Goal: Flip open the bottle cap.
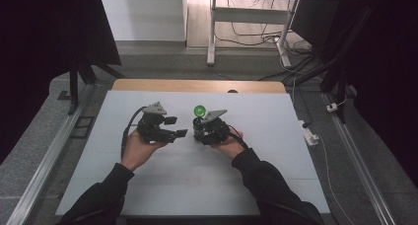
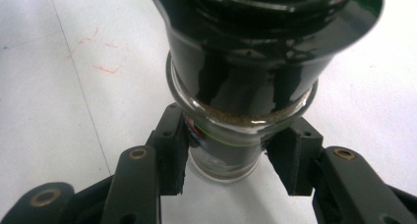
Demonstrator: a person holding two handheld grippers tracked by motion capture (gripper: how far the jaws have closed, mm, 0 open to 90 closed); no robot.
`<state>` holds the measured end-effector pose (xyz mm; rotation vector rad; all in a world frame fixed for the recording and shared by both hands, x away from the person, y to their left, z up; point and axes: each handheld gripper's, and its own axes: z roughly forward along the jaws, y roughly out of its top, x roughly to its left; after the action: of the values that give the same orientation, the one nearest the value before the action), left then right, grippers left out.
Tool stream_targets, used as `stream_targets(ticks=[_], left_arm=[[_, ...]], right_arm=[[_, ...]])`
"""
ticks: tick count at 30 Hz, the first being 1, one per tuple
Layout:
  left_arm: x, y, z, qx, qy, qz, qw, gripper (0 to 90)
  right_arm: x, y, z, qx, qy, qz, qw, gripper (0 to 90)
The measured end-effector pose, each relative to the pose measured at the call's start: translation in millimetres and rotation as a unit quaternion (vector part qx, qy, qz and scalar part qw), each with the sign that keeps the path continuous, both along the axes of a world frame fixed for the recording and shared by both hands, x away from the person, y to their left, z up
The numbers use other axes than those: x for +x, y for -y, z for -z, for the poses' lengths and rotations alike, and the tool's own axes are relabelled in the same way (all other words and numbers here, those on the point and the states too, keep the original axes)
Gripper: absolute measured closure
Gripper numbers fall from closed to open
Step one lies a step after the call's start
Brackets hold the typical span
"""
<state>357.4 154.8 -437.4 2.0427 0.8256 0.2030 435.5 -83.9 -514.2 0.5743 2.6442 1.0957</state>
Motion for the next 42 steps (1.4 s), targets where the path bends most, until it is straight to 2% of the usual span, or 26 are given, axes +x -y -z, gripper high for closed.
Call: stream_targets(ticks=[5, 10, 11, 13, 16, 18, 20, 22, 27, 32, 42], left_arm=[[-9.6, -2.0, 1.2, 0.004, -0.002, 0.0, 1.0, 21.5], [-17.3, -3.7, 1.4, 0.008, -0.002, 0.0, 1.0, 18.0], [-19.9, -4.2, 1.7, 0.007, -0.005, 0.0, 1.0, 17.4], [-26.4, -6.1, 3.6, 0.008, -0.01, -0.003, 0.9999, 16.8], [-31.4, -7.7, 5.1, 0.013, -0.011, -0.005, 0.9998, 15.1], [-39.6, -11.1, 6.3, 0.018, -0.012, -0.009, 0.9997, 13.7], [-42.4, -12.7, 6.5, 0.017, -0.013, -0.01, 0.9997, 12.7], [-47.7, -16.6, 7.2, 0.013, -0.013, -0.011, 0.9998, 10.6], [-60.4, -26.2, 12.2, 0.012, -0.026, -0.015, 0.9995, 6.8], [-71.8, -36.6, 15.4, 0.005, -0.032, -0.02, 0.9993, 3.5], [-93.9, -54.3, 20.6, 0.001, -0.026, -0.041, 0.9988, 0.0]], right_arm=[[-0.5, -0.7, -0.6, -0.003, -0.001, 0.003, 1.0, 52.2], [-2.0, -2.9, -0.4, -0.013, 0.005, 0.005, 0.9999, 48.5], [-2.3, -4.4, 1.1, -0.022, -0.002, 0.0, 0.9998, 41.4], [-4.0, -5.2, 2.6, -0.026, -0.002, 0.001, 0.9997, 34.6], [-5.7, -5.6, 2.5, -0.029, -0.003, 0.007, 0.9996, 30.1], [-7.5, -4.1, -0.3, -0.021, -0.006, 0.015, 0.9997, 26.0], [-8.8, -3.8, -1.4, -0.019, -0.005, 0.022, 0.9996, 25.3], [-11.6, -1.5, -4.9, -0.018, -0.013, 0.028, 0.9994, 21.6], [-15.5, 4.0, -10.3, -0.012, -0.022, 0.031, 0.9992, 17.6], [-21.4, 12.5, -16.8, -0.002, -0.043, 0.033, 0.9985, 11.9], [-41.1, 28.6, -34.6, 0.021, -0.062, 0.039, 0.9971, 3.5]])
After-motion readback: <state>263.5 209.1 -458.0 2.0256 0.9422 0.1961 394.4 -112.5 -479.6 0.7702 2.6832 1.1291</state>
